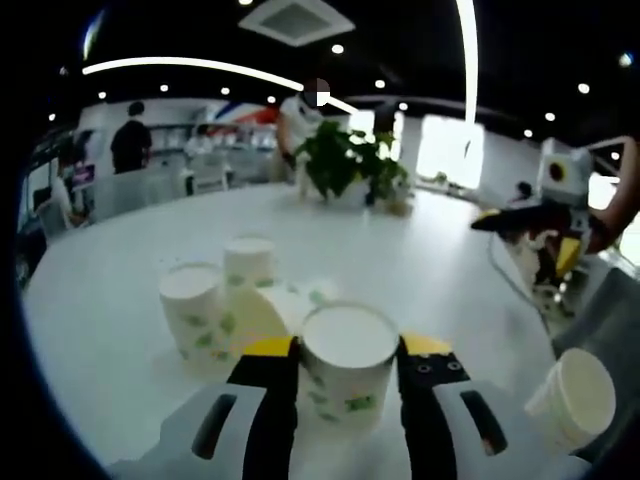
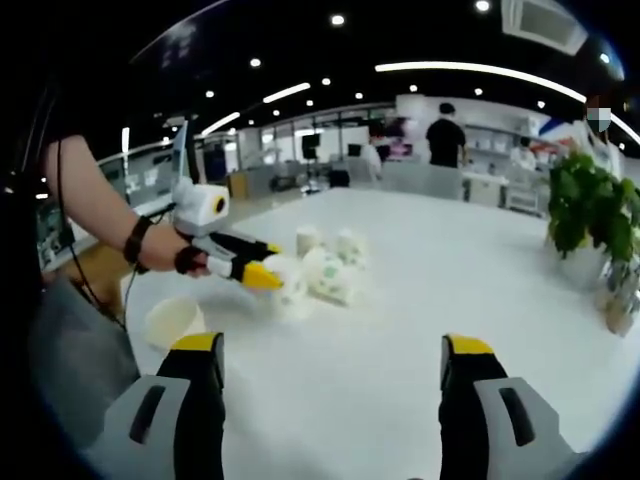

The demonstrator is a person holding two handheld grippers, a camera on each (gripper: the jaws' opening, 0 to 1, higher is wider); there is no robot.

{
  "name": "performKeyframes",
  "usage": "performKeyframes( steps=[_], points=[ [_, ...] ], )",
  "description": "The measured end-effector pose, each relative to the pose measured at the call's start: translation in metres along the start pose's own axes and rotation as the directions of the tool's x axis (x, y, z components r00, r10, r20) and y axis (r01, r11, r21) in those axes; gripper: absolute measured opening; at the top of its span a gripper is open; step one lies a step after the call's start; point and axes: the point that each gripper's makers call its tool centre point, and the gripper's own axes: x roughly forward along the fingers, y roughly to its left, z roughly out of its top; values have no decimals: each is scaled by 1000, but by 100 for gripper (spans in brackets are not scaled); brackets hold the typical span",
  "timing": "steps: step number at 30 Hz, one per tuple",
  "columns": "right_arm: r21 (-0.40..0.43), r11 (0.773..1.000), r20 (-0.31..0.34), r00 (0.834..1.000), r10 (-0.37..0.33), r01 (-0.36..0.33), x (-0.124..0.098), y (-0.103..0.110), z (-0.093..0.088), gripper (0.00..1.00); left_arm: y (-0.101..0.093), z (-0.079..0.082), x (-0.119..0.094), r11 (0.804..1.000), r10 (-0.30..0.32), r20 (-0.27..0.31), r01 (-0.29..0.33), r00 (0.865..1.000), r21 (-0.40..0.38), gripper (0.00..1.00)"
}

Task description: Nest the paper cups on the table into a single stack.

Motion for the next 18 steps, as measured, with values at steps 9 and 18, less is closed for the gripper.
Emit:
performKeyframes(
  steps=[9, 18],
  points=[
    [-1, 1000, 9, 1000, -1, 1, -3, -2, 1, 87, -5, 7, -1, 1000, -2, 10, 2, 1000, -4, 37],
    [6, 1000, 23, 1000, -1, 1, -8, 2, 6, 87, -9, 16, -7, 1000, 1, 17, -1, 1000, 7, 36]
  ],
)
